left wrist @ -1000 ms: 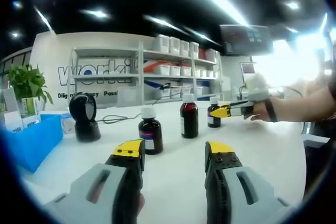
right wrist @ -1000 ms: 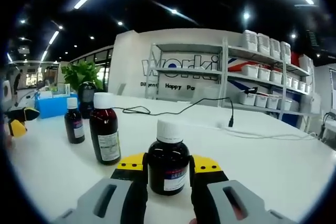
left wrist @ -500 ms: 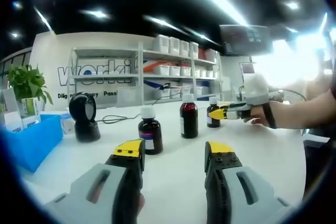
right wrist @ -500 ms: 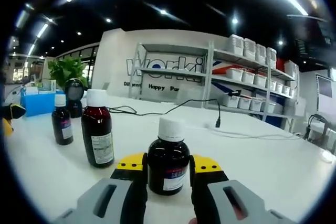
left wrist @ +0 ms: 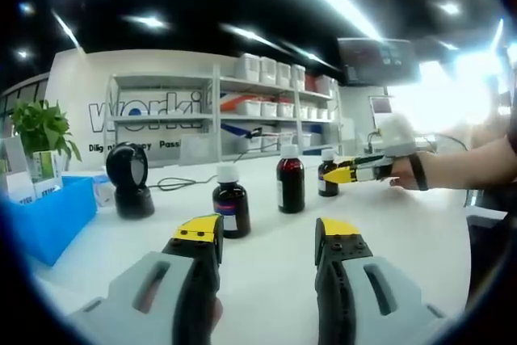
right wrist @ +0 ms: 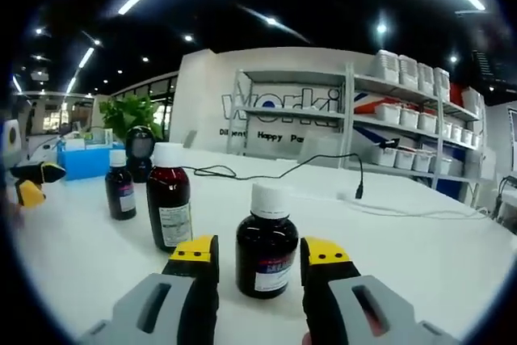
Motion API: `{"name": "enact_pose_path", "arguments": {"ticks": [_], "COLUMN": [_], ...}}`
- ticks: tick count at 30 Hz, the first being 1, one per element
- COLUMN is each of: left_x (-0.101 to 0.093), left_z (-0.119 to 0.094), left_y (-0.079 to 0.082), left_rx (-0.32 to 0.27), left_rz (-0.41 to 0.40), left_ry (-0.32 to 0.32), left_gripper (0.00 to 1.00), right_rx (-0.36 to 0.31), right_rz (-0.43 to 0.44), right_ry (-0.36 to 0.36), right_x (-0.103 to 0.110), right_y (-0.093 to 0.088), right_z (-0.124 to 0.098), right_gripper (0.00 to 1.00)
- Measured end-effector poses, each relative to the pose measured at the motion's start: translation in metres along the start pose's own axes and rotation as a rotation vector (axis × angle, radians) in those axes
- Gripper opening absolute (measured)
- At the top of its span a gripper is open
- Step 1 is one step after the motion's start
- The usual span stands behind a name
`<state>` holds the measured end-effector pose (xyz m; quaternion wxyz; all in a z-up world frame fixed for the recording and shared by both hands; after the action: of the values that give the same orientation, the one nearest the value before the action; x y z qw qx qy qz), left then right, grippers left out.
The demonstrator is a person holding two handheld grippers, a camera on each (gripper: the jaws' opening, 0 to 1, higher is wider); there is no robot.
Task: Rotate the medicine bottle to make it face forward pick up the medicine bottle inspect the drug traceability code place the medicine on the table
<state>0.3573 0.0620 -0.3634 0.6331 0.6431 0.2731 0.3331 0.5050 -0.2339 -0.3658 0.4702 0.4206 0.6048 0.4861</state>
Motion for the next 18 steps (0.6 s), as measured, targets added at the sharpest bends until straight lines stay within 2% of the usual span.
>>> {"name": "enact_pose_path", "arguments": {"ticks": [12, 16, 18], "left_x": [0.001, 0.001, 0.001], "left_z": [0.0, 0.0, 0.0], "left_y": [0.0, 0.0, 0.0], "left_rx": [0.003, 0.003, 0.003], "left_rz": [0.0, -0.001, 0.0], "left_ry": [-0.001, 0.001, 0.0], "left_gripper": [0.36, 0.36, 0.36], "right_rx": [-0.005, 0.005, -0.001], "right_rz": [0.059, 0.042, 0.043], "right_ry": [0.118, 0.147, 0.184], "right_x": [-0.018, -0.023, -0.026], "right_y": [0.005, 0.002, 0.002], "right_z": [-0.003, 0.002, 0.004], "right_gripper": [0.34, 0.34, 0.34]}}
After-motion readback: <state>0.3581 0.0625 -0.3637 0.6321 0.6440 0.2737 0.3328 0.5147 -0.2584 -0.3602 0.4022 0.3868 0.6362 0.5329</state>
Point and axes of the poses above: the point that each gripper's makers call its tool centre point, and the gripper's own axes: z roughly forward along the fingers, x roughly to its left, y roughly out of its top, the point moved 8 cm from there along -z, roughly backward along the fingers, and after that the axes turned 14 degrees about -y, right-handed, at the moved point
